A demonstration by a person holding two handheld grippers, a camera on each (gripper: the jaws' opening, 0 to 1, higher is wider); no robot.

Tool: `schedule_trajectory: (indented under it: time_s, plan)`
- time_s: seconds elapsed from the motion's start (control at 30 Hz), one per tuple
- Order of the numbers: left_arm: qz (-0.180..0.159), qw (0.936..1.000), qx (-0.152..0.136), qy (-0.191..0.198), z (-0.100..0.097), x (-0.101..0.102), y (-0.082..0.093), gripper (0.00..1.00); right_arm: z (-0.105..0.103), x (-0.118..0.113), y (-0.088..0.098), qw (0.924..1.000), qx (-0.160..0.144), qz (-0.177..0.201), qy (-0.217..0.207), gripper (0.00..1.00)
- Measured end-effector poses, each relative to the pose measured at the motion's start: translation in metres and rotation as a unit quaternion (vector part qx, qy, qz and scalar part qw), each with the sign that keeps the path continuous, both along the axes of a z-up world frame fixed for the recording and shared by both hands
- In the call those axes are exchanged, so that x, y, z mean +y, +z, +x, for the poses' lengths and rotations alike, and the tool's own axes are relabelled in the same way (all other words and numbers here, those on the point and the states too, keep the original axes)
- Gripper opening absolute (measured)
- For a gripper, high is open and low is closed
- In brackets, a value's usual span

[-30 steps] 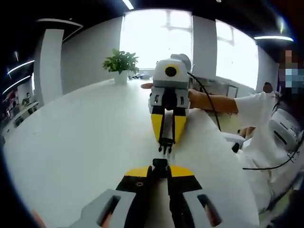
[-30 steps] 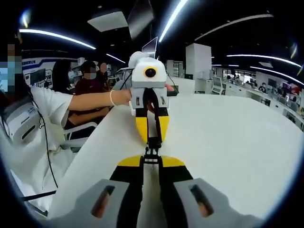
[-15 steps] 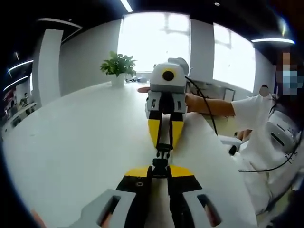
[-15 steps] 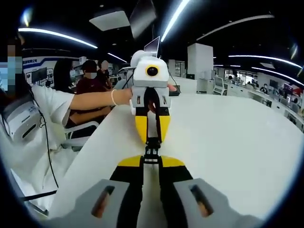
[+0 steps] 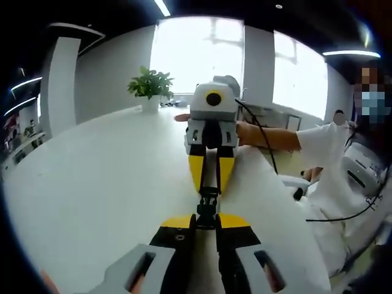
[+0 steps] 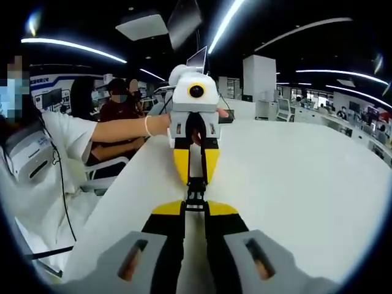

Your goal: Snap the two parts of the plastic buckle together until the buckle closes and remains connected.

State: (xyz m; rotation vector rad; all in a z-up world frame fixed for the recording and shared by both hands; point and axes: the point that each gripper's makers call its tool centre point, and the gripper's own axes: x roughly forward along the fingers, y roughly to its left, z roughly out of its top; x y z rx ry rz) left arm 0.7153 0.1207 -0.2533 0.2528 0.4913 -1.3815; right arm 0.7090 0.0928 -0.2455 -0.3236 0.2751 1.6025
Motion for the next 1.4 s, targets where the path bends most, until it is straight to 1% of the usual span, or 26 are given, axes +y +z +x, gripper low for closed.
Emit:
schedule_trajectory:
  time_s: [0.13,0.27,0.33,0.53,0.6,0.63,0.77,1.0,1.13,1.33,1.4]
  plan:
    - [-0.003,1.0,0.001,-0.005,-0.003,-0.002,0.0,0.12,-0.001,0.002,-0.001,1.0,0.003,0.0,0.003,0.12]
    - [0.006,0.9999,-0.002,-0.008,-0.005,-0.003,-0.004,0.12,-0.002,0.002,-0.004,1.0,0.003,-0.007,0.005,0.12]
    - [0.008,0.9999,-0.002,-0.008,-0.013,-0.007,-0.006,0.12,-0.002,0.001,-0.006,0.9999,0.002,-0.011,0.006,0.12]
    - [0.009,0.9999,-0.001,-0.006,-0.01,-0.009,-0.004,0.12,-0.001,0.0,-0.009,0.9998,0.003,-0.02,0.008,0.12]
    - [0.018,0.9998,-0.001,-0.006,-0.011,-0.009,-0.005,0.12,-0.002,0.0,-0.01,0.9997,0.004,-0.021,0.01,0.12]
    - [0.024,0.9997,-0.001,-0.007,-0.012,-0.01,-0.007,0.12,-0.002,0.0,-0.01,0.9997,0.005,-0.021,0.012,0.12]
    - [0.027,0.9996,-0.001,-0.012,-0.018,-0.014,-0.005,0.12,-0.002,0.003,-0.011,0.9994,0.015,-0.019,0.024,0.12]
    - [0.034,0.9993,-0.002,-0.013,-0.022,-0.013,-0.004,0.12,-0.001,0.003,-0.011,0.9992,0.008,-0.025,0.029,0.12]
    - [0.039,0.9992,-0.002,-0.01,-0.02,-0.014,-0.005,0.12,-0.002,0.003,-0.011,0.9993,0.008,-0.023,0.03,0.12]
    - [0.042,0.9991,0.002,-0.009,-0.004,-0.011,-0.002,0.11,-0.005,0.003,-0.011,0.9991,0.001,-0.027,0.034,0.11]
    - [0.045,0.9989,0.0,-0.009,-0.003,-0.011,-0.003,0.1,-0.005,0.003,-0.01,0.9989,-0.004,-0.032,0.034,0.1]
